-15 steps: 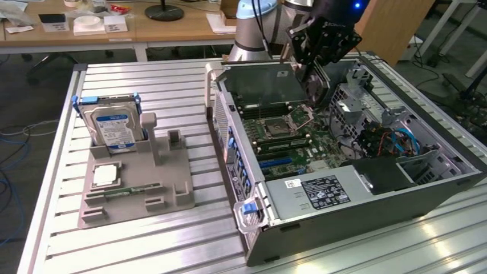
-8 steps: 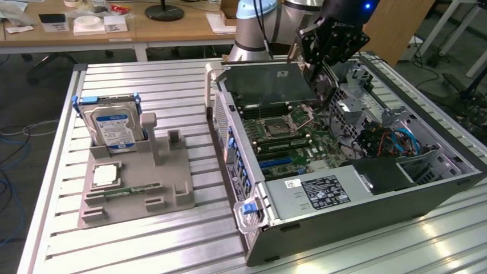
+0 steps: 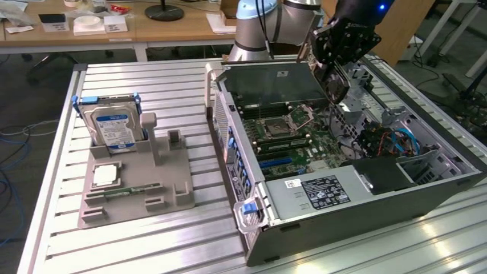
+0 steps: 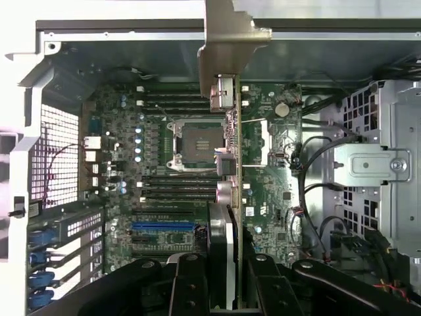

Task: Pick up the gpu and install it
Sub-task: 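Pick up the gpu and move the gpu toward the slot, then insert the gpu into the slot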

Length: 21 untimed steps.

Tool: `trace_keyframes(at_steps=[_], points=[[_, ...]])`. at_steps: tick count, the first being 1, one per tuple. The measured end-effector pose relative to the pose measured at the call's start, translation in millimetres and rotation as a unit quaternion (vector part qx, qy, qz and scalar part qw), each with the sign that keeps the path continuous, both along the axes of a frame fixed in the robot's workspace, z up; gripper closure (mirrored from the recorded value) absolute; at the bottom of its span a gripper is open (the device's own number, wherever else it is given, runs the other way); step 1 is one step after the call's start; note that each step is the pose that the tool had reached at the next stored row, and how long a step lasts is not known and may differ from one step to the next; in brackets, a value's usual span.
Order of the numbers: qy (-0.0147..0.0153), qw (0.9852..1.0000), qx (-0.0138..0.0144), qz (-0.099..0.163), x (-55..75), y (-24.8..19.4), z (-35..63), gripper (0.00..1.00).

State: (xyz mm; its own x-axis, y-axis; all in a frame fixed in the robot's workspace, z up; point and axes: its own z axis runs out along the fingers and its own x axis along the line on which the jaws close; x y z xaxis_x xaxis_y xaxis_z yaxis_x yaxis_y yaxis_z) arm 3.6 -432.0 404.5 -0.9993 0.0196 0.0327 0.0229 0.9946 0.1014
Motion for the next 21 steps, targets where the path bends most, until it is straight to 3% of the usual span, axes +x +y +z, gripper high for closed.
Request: trace_keyframes(at_steps=[15, 21], points=[[-0.0001, 1.0, 0.0001, 0.0, 0.0, 0.0, -0.1, 0.72], [0.0, 0.9991, 0.0001, 0.042, 0.0, 0.0, -0.1, 0.72]])
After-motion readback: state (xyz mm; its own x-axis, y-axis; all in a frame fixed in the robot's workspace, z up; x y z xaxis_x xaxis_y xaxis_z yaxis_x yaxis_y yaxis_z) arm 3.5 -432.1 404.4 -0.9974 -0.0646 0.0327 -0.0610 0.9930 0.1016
